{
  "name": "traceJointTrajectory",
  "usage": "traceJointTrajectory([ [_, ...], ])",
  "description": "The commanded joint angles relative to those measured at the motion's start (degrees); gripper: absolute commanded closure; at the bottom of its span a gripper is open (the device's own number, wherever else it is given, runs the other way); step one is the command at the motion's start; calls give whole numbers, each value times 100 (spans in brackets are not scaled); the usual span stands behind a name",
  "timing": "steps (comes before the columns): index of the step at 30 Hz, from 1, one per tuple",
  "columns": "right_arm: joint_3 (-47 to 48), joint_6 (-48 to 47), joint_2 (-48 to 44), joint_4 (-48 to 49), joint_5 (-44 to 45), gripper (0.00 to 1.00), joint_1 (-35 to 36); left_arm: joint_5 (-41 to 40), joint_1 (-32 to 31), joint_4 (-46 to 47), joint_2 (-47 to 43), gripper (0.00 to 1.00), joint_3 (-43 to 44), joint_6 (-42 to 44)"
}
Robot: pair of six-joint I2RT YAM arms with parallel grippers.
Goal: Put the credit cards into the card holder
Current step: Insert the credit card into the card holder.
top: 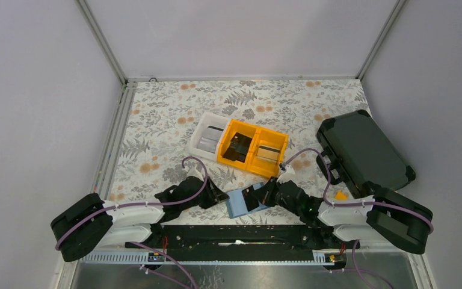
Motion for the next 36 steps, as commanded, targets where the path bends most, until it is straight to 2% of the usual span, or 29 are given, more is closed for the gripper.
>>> traceJointTrajectory([
  [1, -58, 169, 227, 53, 103, 100, 97, -79, -59, -691, 174, 64, 10, 111],
  [8, -11, 311, 498, 99, 407, 100, 347, -41, -89, -617, 286, 67, 33, 126],
  [21, 132, 510, 852, -50, 866, 100, 577, -21, -111, -497, 476, 78, 67, 122],
  [28, 347, 497, 1071, -238, 723, 100, 586, -21, -113, -553, 472, 81, 90, 115],
  [29, 354, 501, 1024, -306, 731, 99, 588, -21, -122, -563, 468, 81, 78, 106],
  [32, 343, 510, 819, -540, 789, 81, 586, -29, -117, -583, 437, 81, 72, 87],
  [36, 413, 370, 554, -871, 859, 66, 592, -56, -118, -635, 419, 81, 91, 95],
])
